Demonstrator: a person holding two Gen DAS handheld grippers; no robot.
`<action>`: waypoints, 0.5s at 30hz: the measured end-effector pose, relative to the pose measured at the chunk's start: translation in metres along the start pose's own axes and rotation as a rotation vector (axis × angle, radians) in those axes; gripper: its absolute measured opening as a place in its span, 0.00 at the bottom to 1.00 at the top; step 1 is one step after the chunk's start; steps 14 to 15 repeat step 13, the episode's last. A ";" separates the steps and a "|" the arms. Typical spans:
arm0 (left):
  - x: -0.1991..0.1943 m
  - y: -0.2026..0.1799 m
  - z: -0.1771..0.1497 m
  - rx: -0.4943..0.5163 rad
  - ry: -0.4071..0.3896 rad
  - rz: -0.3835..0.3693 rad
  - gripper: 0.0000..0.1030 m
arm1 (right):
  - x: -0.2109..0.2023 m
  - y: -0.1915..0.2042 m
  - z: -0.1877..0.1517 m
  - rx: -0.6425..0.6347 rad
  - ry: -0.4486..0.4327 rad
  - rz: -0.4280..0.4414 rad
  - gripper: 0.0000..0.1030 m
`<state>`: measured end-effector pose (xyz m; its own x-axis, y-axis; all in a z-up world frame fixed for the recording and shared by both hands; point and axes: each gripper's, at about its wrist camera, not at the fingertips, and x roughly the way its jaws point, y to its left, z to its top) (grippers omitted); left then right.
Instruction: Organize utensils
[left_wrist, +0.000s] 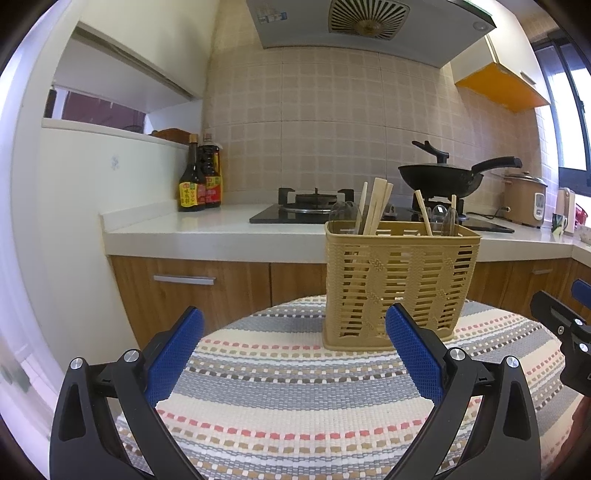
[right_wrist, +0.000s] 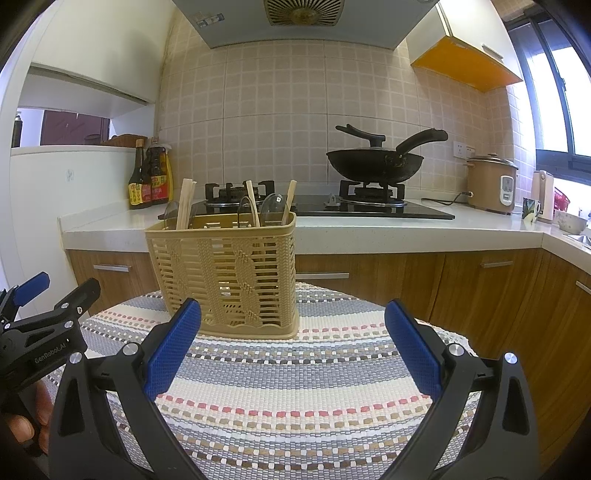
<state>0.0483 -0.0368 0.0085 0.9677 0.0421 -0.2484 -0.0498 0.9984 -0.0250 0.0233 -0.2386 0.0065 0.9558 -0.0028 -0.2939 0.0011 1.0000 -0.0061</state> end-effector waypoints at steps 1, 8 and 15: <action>-0.001 0.000 0.000 -0.001 -0.007 -0.004 0.93 | 0.001 0.000 0.000 -0.001 0.001 -0.001 0.92; 0.002 0.009 0.002 -0.050 0.018 -0.031 0.93 | 0.001 -0.001 -0.001 0.000 0.001 -0.003 0.92; 0.004 0.013 0.002 -0.071 0.021 -0.038 0.93 | 0.002 -0.001 -0.001 0.001 0.003 -0.002 0.92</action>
